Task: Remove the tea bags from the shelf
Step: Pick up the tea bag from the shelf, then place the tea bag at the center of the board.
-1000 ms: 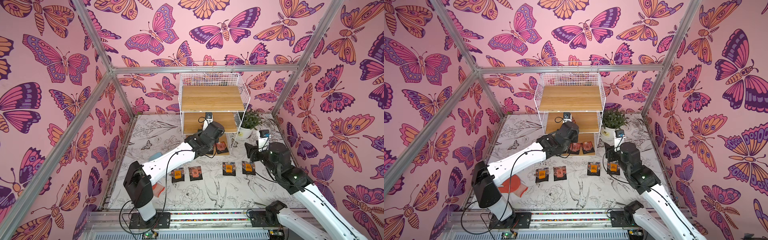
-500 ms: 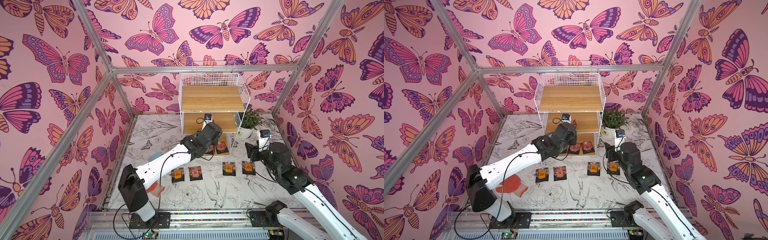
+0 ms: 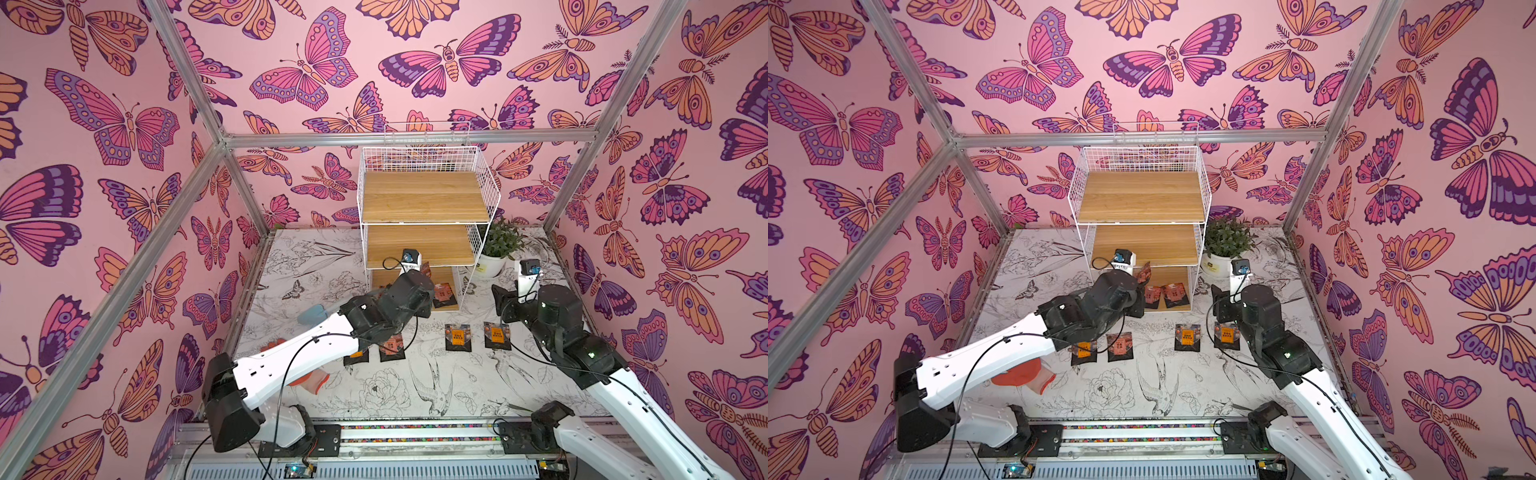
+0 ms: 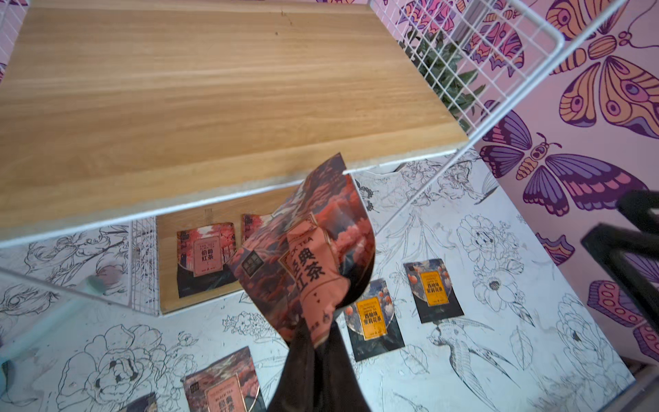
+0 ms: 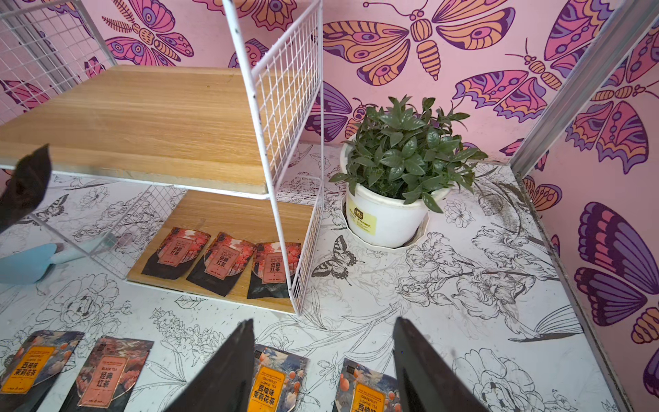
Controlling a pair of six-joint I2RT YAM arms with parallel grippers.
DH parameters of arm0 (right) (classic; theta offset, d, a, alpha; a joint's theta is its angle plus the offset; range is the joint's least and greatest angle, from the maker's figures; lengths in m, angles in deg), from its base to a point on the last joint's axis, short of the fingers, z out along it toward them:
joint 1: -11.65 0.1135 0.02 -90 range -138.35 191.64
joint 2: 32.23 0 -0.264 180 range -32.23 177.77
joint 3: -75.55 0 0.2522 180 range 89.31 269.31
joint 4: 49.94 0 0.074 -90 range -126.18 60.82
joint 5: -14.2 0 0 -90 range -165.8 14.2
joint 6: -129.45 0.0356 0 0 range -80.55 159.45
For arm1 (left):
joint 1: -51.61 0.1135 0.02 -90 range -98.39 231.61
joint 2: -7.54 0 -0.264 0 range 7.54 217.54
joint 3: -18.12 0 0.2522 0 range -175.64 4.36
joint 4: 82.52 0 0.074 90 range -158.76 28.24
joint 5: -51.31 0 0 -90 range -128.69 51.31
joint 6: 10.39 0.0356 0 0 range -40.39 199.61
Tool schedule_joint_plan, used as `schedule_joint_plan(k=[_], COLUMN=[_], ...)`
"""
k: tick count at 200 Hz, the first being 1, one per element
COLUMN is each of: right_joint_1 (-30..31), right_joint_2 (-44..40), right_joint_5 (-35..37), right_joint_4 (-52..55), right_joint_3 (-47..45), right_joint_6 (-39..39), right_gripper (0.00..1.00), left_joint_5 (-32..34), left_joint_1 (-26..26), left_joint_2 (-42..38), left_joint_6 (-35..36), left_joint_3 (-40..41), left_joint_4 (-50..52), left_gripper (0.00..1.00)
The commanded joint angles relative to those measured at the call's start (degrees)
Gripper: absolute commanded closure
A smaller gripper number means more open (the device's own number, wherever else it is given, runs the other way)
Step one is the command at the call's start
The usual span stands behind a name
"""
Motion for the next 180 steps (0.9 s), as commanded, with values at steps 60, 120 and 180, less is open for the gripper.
schedule_joint_plan(k=[60, 120, 180], right_joint_1=[-0.45, -0.71, -0.87], right_joint_2=[-0.06, -0.04, 0.15], right_joint_5=[2.97, 4.14, 4.12], right_joint_4=[-0.59, -0.01, 0.11], right_joint_3=[-1.40, -1.53, -1.52], right_joint_6=[0.28, 0.24, 0.10], right_gripper=[0.35, 0.35, 0.35], left_joint_5=[-3.96, -6.57, -11.11], left_joint_1=[-4.80, -2.28, -1.10], left_joint_2=[13.48, 26.62, 29.23], left_joint_6=[-10.02, -10.89, -10.21], left_joint_3=[7.69, 4.14, 2.45], left_joint_4=[3.28, 4.60, 5.03], left_gripper=[1.00, 1.00, 1.00])
